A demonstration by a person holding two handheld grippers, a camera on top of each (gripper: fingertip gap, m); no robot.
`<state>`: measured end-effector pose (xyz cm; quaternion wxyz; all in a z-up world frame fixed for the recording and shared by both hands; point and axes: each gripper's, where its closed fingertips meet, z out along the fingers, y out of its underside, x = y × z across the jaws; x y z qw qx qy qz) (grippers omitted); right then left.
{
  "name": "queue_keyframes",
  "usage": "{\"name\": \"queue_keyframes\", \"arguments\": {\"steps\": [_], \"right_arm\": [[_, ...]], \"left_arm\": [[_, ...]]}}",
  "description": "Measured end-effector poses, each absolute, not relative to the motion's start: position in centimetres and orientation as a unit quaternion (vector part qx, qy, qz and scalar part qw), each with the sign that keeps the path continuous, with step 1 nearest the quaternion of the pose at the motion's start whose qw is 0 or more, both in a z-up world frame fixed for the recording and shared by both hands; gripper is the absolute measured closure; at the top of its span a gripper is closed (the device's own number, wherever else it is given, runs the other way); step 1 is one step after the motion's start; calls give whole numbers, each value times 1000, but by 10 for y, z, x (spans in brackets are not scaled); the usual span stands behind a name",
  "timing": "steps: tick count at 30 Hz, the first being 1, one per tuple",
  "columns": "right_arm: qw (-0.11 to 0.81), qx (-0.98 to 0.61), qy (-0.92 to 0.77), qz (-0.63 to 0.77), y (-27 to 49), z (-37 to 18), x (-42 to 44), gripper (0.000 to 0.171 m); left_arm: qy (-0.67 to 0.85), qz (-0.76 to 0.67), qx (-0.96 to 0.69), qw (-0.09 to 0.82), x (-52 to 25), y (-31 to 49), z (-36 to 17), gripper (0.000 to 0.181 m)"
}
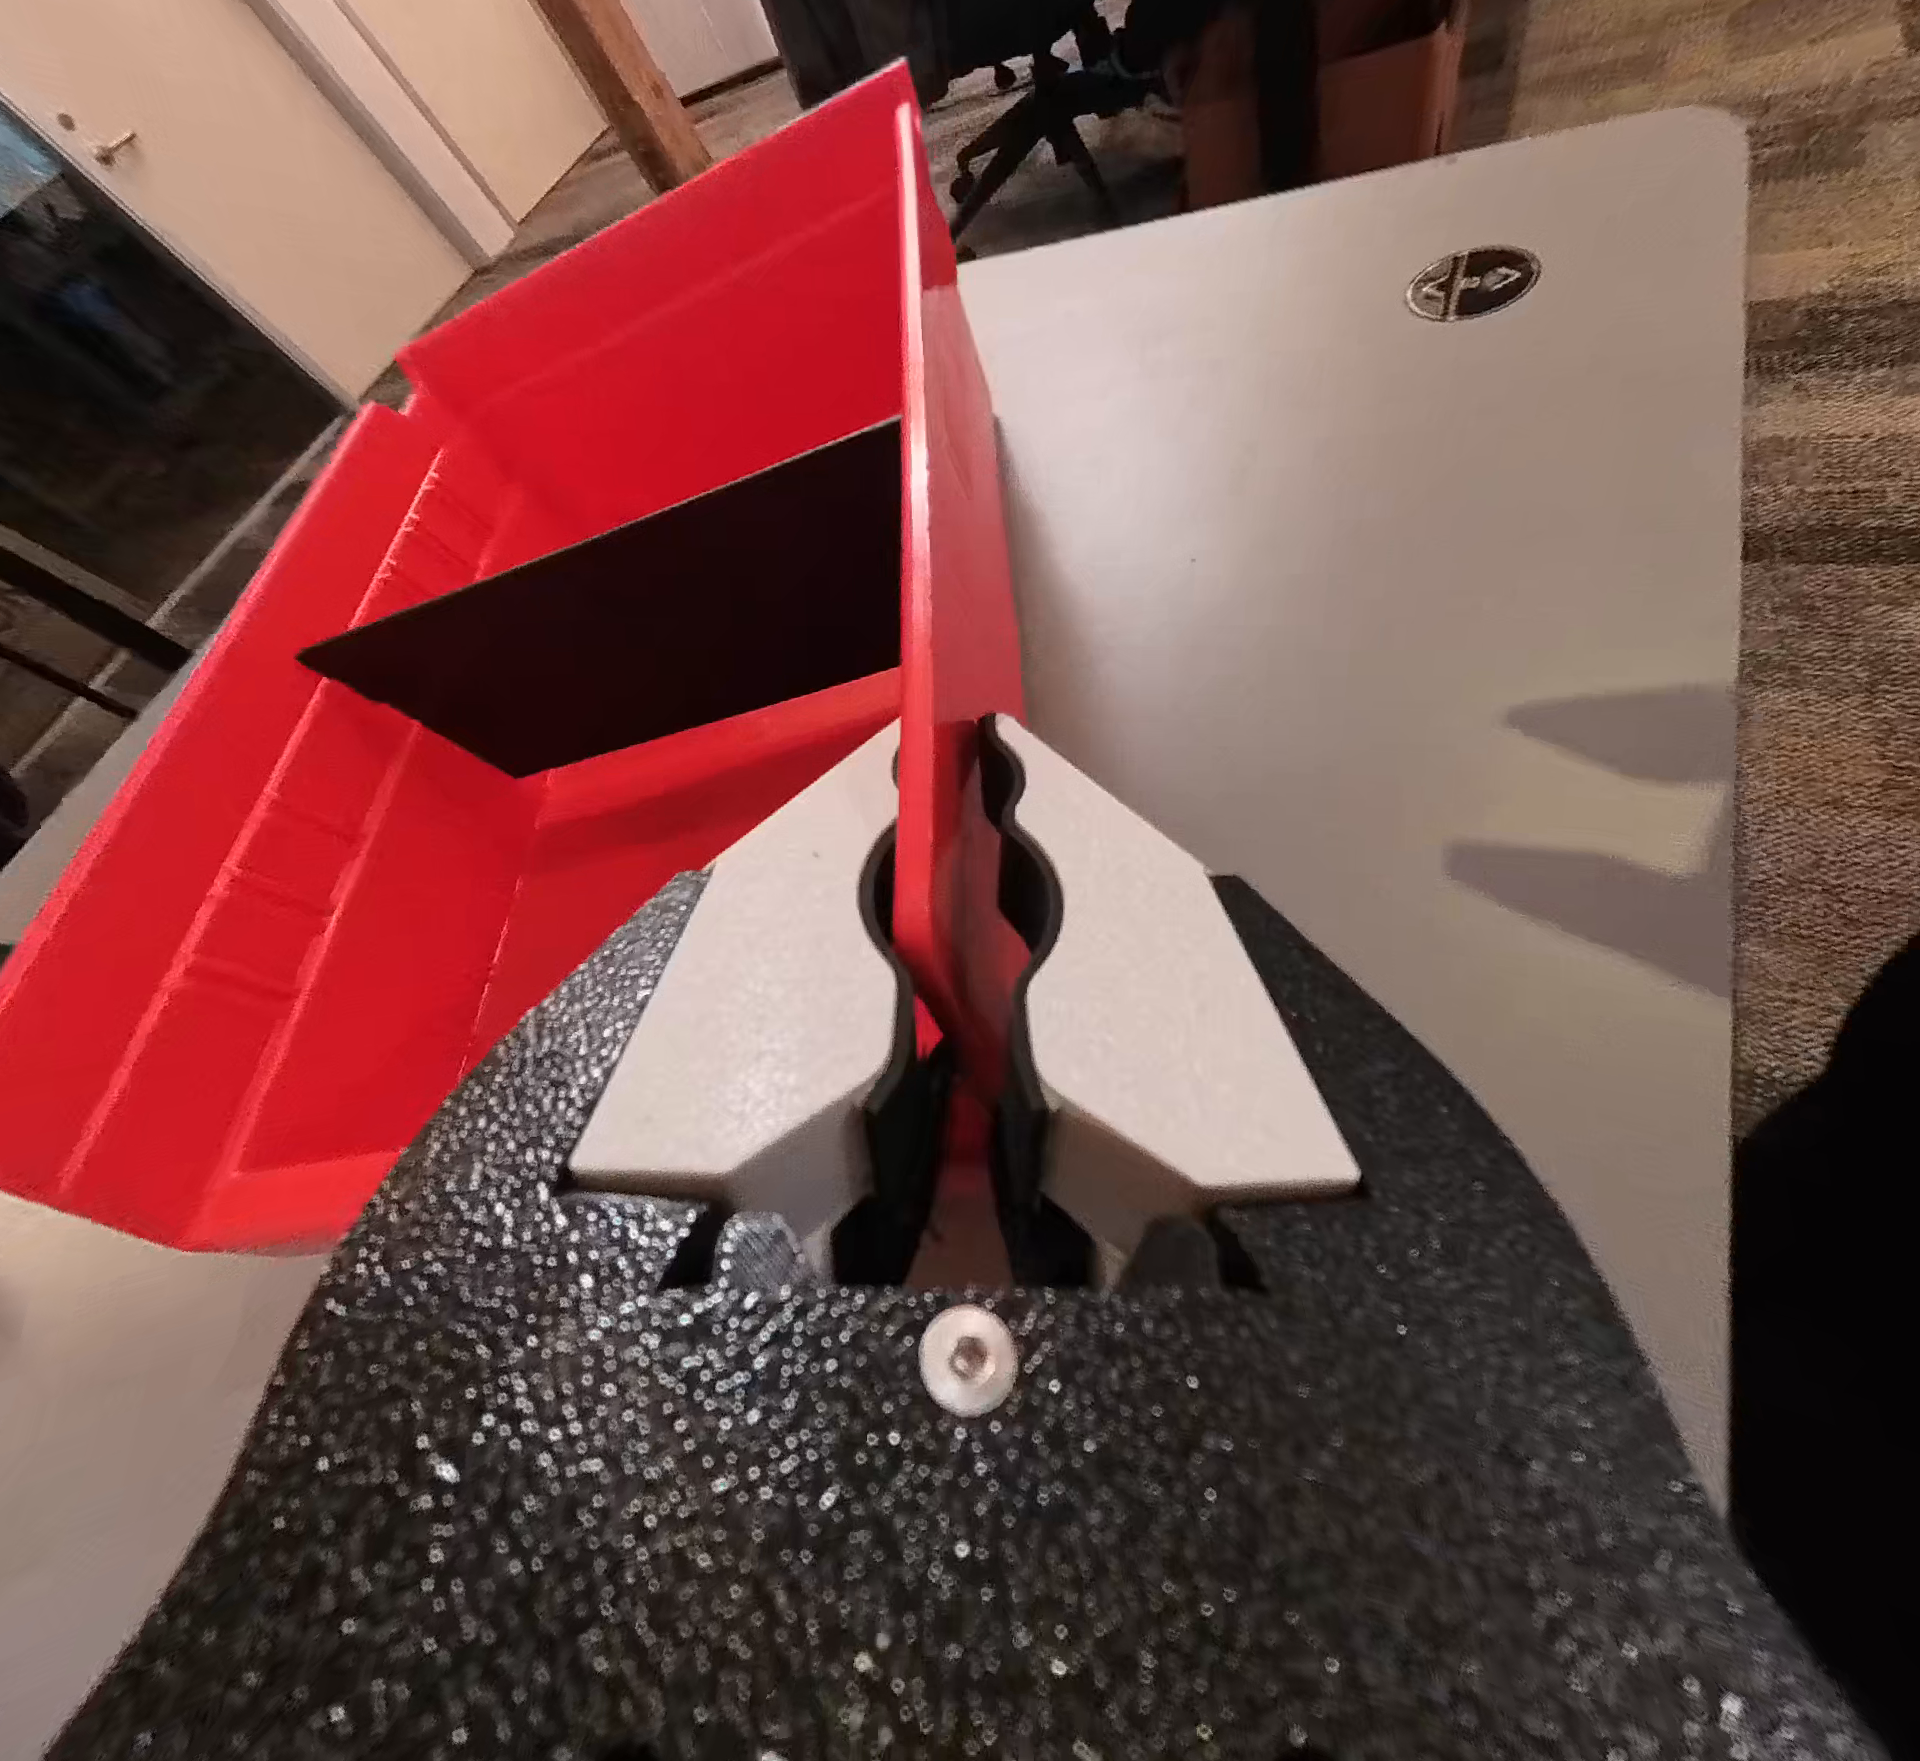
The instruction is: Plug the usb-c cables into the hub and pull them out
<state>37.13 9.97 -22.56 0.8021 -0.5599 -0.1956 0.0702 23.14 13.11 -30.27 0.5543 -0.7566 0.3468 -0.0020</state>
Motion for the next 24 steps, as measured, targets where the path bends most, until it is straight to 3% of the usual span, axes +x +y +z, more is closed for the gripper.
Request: {"name": "queue_keyframes", "arguments": {"steps": [1, 8, 11, 14, 20, 24], "right_arm": [[802, -561, -194, 70, 99, -226, 373, 135], [797, -565, -200, 71, 99, -228, 369, 134], [788, -573, -205, 87, 97, -230, 359, 126], [775, -584, -193, 147, 93, -231, 343, 111], [739, -612, -186, 210, 88, -234, 283, 61], [712, -639, -192, 217, 99, -239, 236, 50]], "left_arm": [[347, 5, -754, 558, 232, 132, -303, 175], [325, -61, -772, 543, 233, 130, -300, 175], [311, -106, -760, 561, 232, 114, -279, 134], [317, -119, -712, 615, 220, 82, -239, 107], [232, -20, -652, 722, 124, 26, -171, 88], [108, 124, -643, 748, 8, -10, -144, 82]]}}
